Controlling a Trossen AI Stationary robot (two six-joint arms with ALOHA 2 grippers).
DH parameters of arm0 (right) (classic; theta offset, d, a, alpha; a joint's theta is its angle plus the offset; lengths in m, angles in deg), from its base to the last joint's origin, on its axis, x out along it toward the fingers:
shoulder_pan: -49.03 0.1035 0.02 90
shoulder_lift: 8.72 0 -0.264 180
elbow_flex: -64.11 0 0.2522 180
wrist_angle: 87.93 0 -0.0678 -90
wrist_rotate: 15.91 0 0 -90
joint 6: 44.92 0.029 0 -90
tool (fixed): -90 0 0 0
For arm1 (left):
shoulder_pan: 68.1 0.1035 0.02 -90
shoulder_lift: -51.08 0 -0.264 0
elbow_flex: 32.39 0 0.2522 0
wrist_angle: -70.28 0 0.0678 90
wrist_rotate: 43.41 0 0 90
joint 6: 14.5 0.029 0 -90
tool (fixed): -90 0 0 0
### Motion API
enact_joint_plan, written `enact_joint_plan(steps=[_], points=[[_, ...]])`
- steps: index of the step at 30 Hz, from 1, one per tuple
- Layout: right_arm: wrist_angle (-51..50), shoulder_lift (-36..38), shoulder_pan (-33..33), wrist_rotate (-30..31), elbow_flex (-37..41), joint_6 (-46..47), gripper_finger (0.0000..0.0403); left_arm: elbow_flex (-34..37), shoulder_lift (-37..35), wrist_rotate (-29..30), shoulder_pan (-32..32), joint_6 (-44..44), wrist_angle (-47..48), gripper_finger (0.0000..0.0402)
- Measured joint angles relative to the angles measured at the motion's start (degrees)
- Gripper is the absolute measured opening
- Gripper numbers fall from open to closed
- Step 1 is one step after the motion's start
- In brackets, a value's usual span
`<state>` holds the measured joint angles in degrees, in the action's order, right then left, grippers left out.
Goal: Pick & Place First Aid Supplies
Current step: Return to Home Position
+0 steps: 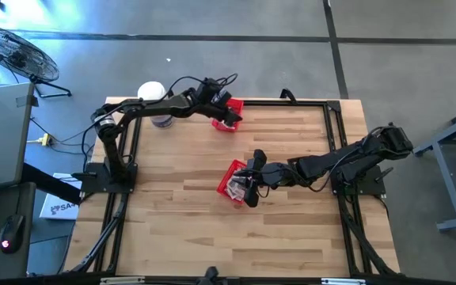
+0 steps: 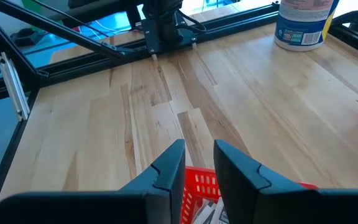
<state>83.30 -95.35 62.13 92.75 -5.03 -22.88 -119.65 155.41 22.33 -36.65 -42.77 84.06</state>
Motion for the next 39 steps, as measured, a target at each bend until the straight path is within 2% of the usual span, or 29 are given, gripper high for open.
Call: enact_joint_plan(steps=[3,15,21,25,30,34,39], points=[[-0.01,0.00,0.00,0.00,0.00,0.00,0.0078,0.01,-0.71,0.67,0.04,-3.75,0.37,0.0076],[0.02,0.00,0.00,-0.15,0.00,0.00,0.0078,0.00,-10.94,14.17,-5.11,-3.25,1.04,0.0076],[0.00,0.00,0.00,-0.02,0.00,0.00,0.0078,0.02,-16.09,22.52,-9.29,-0.94,10.35,0.0076],[0.02,0.00,0.01,-0.02,0.00,0.00,0.0078,0.05,-19.09,29.68,-13.58,0.75,16.90,0.0076],[0.00,0.00,0.01,0.00,0.00,0.00,0.0078,0.31,-23.31,35.74,-19.61,2.09,22.09,0.0076],[0.00,0.00,0.00,0.00,0.00,0.00,0.0078,6.84,-29.74,39.59,-24.39,2.55,20.06,0.0076],[0.02,0.00,0.00,0.00,0.00,-0.01,0.0078,21.71,-40.93,41.64,-29.05,2.41,12.67,0.0076]])
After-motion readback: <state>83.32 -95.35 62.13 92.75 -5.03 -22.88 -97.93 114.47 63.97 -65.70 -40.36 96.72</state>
